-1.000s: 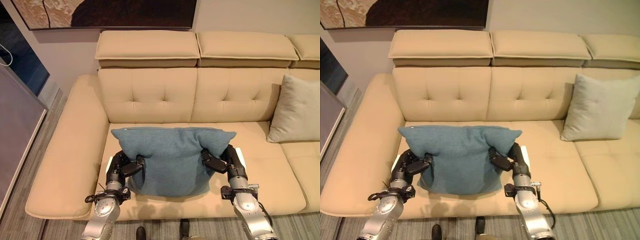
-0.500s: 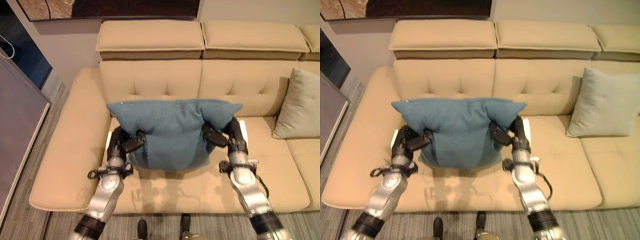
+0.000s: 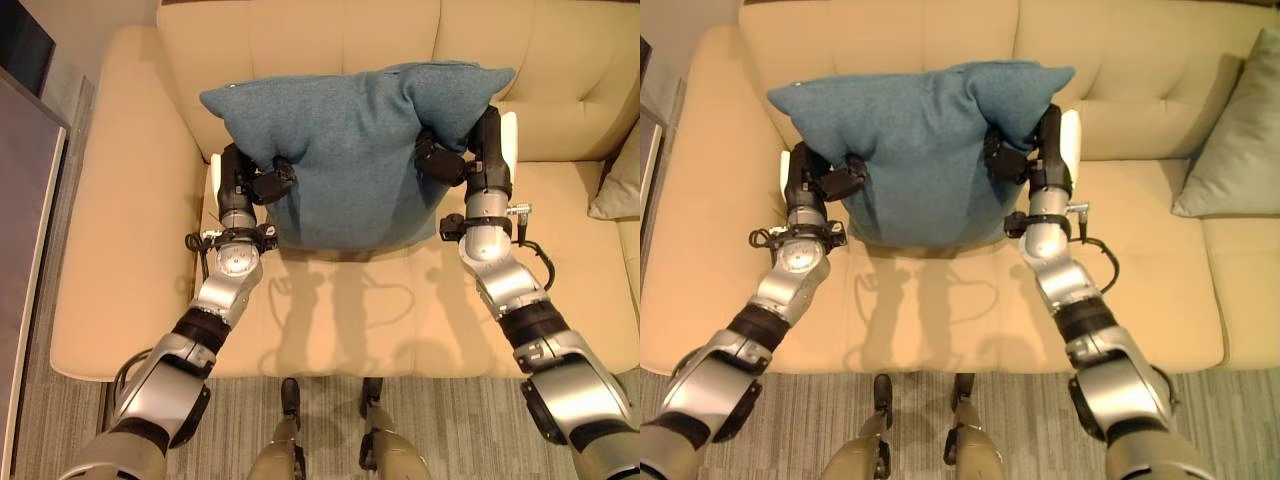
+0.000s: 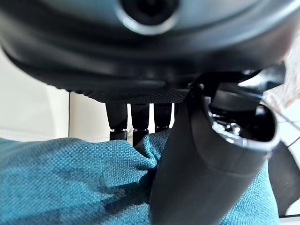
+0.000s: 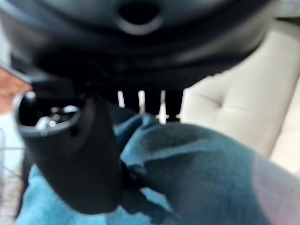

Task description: Pick up all the scattered cushions and arrange them neatly on the sofa.

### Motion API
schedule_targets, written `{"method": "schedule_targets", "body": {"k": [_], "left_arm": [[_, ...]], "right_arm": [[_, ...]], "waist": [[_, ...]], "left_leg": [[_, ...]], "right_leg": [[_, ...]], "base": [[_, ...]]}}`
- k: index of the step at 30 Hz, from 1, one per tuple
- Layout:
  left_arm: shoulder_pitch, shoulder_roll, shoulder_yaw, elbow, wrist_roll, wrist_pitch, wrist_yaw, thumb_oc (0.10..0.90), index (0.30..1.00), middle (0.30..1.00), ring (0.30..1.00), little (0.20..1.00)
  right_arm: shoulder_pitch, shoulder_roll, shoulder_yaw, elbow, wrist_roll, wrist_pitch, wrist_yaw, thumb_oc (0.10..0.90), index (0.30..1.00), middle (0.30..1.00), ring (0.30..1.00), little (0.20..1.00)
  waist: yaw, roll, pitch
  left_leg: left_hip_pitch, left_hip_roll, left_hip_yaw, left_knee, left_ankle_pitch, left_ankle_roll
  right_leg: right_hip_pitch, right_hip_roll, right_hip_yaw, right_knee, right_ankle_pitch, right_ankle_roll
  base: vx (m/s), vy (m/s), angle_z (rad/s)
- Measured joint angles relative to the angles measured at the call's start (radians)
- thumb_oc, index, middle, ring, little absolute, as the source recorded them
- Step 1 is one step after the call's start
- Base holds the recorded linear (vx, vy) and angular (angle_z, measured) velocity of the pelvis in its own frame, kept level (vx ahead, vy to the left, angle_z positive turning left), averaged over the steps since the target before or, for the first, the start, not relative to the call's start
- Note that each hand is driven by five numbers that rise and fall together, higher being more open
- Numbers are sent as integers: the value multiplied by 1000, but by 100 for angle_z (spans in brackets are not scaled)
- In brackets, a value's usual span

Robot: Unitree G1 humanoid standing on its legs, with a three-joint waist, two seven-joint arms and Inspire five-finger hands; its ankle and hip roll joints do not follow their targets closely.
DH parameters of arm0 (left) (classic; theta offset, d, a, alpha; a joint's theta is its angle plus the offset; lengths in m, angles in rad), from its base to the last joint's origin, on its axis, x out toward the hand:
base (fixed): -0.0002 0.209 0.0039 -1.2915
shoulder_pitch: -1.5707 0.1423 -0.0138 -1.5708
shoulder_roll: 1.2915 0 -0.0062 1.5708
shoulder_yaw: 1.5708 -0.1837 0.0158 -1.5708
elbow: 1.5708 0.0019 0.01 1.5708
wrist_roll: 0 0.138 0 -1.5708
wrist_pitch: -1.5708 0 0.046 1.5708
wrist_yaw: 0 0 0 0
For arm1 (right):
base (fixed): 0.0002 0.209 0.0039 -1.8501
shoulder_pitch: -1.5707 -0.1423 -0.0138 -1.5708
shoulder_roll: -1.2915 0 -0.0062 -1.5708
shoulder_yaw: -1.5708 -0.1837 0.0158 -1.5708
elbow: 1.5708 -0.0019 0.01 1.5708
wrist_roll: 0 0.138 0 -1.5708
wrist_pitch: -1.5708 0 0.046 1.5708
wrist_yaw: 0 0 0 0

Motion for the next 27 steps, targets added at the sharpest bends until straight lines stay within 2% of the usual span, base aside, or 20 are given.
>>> {"method": "schedule_targets", "body": {"k": [3, 6, 9, 11, 16, 20, 26, 27], "left_arm": [[-62, 9, -44, 93, -7, -2, -8, 400, 300, 300, 300, 300], [-102, 33, -48, 114, -19, -3, -11, 400, 300, 300, 300, 300], [-132, 32, -47, 142, -27, -11, -22, 400, 300, 300, 300, 300], [-132, 36, -47, 142, -27, -14, -30, 400, 300, 300, 300, 300], [-146, 44, -48, 138, -27, -17, -30, 400, 300, 300, 300, 300], [-164, 43, -48, 137, -26, -17, -30, 400, 300, 300, 300, 300], [-208, 58, -47, 137, -26, -17, -26, 400, 300, 300, 300, 300], [-212, 62, -48, 137, -24, -17, -27, 400, 300, 300, 300, 300]], "right_arm": [[-44, -6, 49, 58, 31, 0, 1, 400, 300, 300, 300, 300], [-85, -7, 66, 58, 35, 0, 0, 400, 300, 300, 300, 300], [-122, -26, 88, 66, 36, 0, -1, 400, 300, 300, 300, 300], [-130, -41, 102, 67, 36, -2, 0, 400, 300, 300, 300, 300], [-140, -46, 102, 66, 35, -5, -1, 400, 300, 300, 300, 300], [-151, -48, 102, 66, 33, -5, -27, 400, 300, 300, 300, 300], [-168, -45, 101, 66, 33, -12, -49, 400, 300, 300, 300, 300], [-169, -44, 101, 69, 32, -12, -52, 400, 300, 300, 300, 300]], "waist": [[-1, 1, 0], [-12, 1, 1], [-26, 0, 1], [-12, 0, 1], [-17, 0, 1], [-31, -1, 2], [-35, -1, 2], [-43, -12, 8]], "left_leg": [[-14, -1, 1, 0, 0, -1], [-36, -1, 1, 4, 2, -4], [-106, -21, 0, 96, -8, -17], [-104, -19, 1, 83, -8, -17], [-105, -16, 2, 67, -8, -17], [-177, -33, 1, 172, -12, -21], [-167, -21, 2, 109, -12, -21], [-223, -36, 3, 212, -31, -35]], "right_leg": [[-15, -4, 8, 0, 0, 0], [-33, -5, 20, 0, 0, 0], [-47, -29, 22, 0, 4, -4], [-56, -26, 26, 0, 4, -4], [-68, -18, 25, 0, 4, -4], [-74, -47, 24, 1, 4, -4], [-104, -29, 29, 0, 4, -4], [-97, -53, 29, 1, 11, -10]], "base": [[0, 0, 0], [-22, -3, 4], [-15, -3, 20], [-9, -6, -7], [-7, -2, -2], [4, -9, 18], [1, -4, -4], [-6, -8, 16]]}}
